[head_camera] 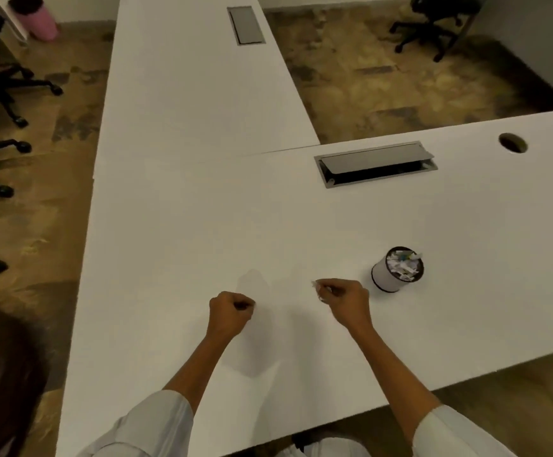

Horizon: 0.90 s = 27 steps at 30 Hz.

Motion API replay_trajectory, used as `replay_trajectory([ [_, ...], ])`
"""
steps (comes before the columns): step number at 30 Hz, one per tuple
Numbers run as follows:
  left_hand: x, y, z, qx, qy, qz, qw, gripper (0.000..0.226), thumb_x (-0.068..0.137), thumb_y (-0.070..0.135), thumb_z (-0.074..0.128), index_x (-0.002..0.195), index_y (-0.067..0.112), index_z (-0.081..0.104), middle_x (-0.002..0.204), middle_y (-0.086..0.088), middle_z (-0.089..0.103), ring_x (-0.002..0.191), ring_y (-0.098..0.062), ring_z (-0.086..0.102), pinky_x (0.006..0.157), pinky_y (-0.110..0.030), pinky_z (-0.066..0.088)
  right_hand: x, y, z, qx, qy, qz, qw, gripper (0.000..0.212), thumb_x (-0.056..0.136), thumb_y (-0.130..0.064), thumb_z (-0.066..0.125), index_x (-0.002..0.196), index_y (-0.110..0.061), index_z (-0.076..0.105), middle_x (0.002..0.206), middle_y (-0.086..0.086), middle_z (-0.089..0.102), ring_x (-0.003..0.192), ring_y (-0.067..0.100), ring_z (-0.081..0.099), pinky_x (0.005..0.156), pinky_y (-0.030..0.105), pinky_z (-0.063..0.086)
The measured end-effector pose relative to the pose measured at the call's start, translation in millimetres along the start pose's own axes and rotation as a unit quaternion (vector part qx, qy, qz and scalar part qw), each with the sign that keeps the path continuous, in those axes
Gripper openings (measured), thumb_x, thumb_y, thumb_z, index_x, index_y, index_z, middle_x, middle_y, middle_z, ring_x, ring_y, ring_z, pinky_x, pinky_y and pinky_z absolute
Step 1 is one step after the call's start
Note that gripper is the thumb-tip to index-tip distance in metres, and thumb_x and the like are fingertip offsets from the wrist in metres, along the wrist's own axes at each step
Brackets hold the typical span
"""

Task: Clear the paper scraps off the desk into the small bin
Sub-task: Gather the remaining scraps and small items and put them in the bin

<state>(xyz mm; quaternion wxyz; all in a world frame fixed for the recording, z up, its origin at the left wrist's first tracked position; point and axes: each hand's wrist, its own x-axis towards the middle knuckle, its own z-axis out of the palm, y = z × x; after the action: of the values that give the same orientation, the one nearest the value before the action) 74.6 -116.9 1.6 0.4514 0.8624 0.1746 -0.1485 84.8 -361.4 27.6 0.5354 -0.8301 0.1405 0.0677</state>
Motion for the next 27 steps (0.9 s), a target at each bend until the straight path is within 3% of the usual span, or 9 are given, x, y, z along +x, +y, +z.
replay_trajectory([
  [2, 6, 38, 29, 0.0, -0.036, 0.043, 0.998, 0.009, 0.079, 0.004, 0.072, 0.085, 0.006, 0.078, 0.077, -0.009, 0.075, 0.071, -0.018, 0.071, 0.065, -0.016, 0.054, 19, 4, -57, -0.026, 0.066, 0.007, 0.997, 0.008, 0.085, -0.016, 0.072, 0.087, -0.013, 0.078, 0.072, 0.011, 0.073, 0.066, 0.014, 0.069, 0.068, 0.017, 0.054],
  [4, 11, 77, 62, -0.005, -0.074, 0.092, 0.993, 0.01, 0.079, 0.002, 0.07, 0.082, 0.007, 0.078, 0.075, -0.01, 0.075, 0.066, -0.016, 0.07, 0.059, -0.008, 0.052, 36, 10, -103, -0.083, 0.127, 0.008, 0.988, 0.007, 0.084, -0.016, 0.072, 0.087, -0.015, 0.078, 0.072, 0.005, 0.072, 0.066, 0.006, 0.066, 0.066, 0.006, 0.046],
  [6, 11, 118, 97, -0.006, -0.109, 0.14, 0.984, 0.012, 0.079, 0.001, 0.067, 0.082, 0.006, 0.078, 0.076, -0.011, 0.075, 0.066, -0.017, 0.071, 0.06, -0.012, 0.054, 52, 16, -137, -0.131, 0.155, 0.015, 0.979, 0.009, 0.081, -0.017, 0.073, 0.088, -0.014, 0.079, 0.077, 0.006, 0.075, 0.074, 0.013, 0.067, 0.074, 0.013, 0.047],
  [8, 10, 155, 131, 0.001, -0.137, 0.182, 0.974, 0.014, 0.08, 0.002, 0.065, 0.083, 0.005, 0.078, 0.077, -0.013, 0.076, 0.068, -0.022, 0.072, 0.063, -0.02, 0.055, 65, 22, -158, -0.154, 0.148, 0.024, 0.977, 0.01, 0.079, -0.015, 0.075, 0.088, -0.012, 0.079, 0.082, 0.009, 0.076, 0.081, 0.021, 0.069, 0.08, 0.026, 0.051],
  [12, 9, 207, 184, 0.007, -0.145, 0.233, 0.962, 0.017, 0.08, 0.004, 0.065, 0.09, 0.005, 0.078, 0.089, -0.014, 0.076, 0.08, -0.023, 0.071, 0.07, -0.016, 0.048, 83, 26, -176, -0.2, 0.081, 0.028, 0.976, 0.014, 0.082, -0.018, 0.071, 0.094, -0.014, 0.077, 0.092, 0.005, 0.077, 0.089, 0.021, 0.07, 0.078, 0.024, 0.049],
  [16, 17, 224, 207, 0.016, -0.153, 0.251, 0.956, 0.023, 0.08, -0.001, 0.06, 0.097, 0.001, 0.076, 0.09, -0.019, 0.075, 0.075, -0.024, 0.064, 0.071, -0.025, 0.048, 94, 28, -187, -0.212, 0.002, 0.069, 0.975, 0.026, 0.084, -0.017, 0.066, 0.11, -0.016, 0.071, 0.112, 0.003, 0.072, 0.106, 0.017, 0.066, 0.081, 0.021, 0.049],
  [19, 23, 223, 208, 0.026, -0.151, 0.261, 0.953, 0.035, 0.081, -0.004, 0.053, 0.113, 0.001, 0.069, 0.106, -0.018, 0.072, 0.091, -0.026, 0.068, 0.079, -0.023, 0.05, 95, 23, -196, -0.193, 0.015, 0.075, 0.978, 0.035, 0.084, -0.004, 0.06, 0.117, -0.012, 0.067, 0.118, 0.005, 0.07, 0.11, 0.017, 0.064, 0.085, 0.02, 0.046],
  [24, 33, 196, 180, -0.047, -0.133, 0.256, 0.956, 0.049, 0.078, -0.009, 0.054, 0.126, 0.001, 0.056, 0.124, -0.013, 0.062, 0.1, -0.021, 0.067, 0.075, -0.018, 0.053, 66, 18, -201, -0.124, 0.151, 0.015, 0.981, 0.018, 0.084, -0.008, 0.062, 0.096, -0.016, 0.073, 0.09, -0.002, 0.075, 0.081, 0.005, 0.069, 0.077, 0.014, 0.049],
  [27, 42, 153, 145, -0.022, -0.071, 0.247, 0.966, 0.043, 0.079, -0.006, 0.057, 0.12, 0.007, 0.059, 0.119, -0.007, 0.063, 0.095, -0.015, 0.064, 0.07, -0.017, 0.052, 27, 46, -171, -0.133, 0.144, -0.009, 0.981, 0.01, 0.081, -0.011, 0.068, 0.084, -0.019, 0.072, 0.076, -0.008, 0.072, 0.065, -0.005, 0.066, 0.063, 0.002, 0.048],
])
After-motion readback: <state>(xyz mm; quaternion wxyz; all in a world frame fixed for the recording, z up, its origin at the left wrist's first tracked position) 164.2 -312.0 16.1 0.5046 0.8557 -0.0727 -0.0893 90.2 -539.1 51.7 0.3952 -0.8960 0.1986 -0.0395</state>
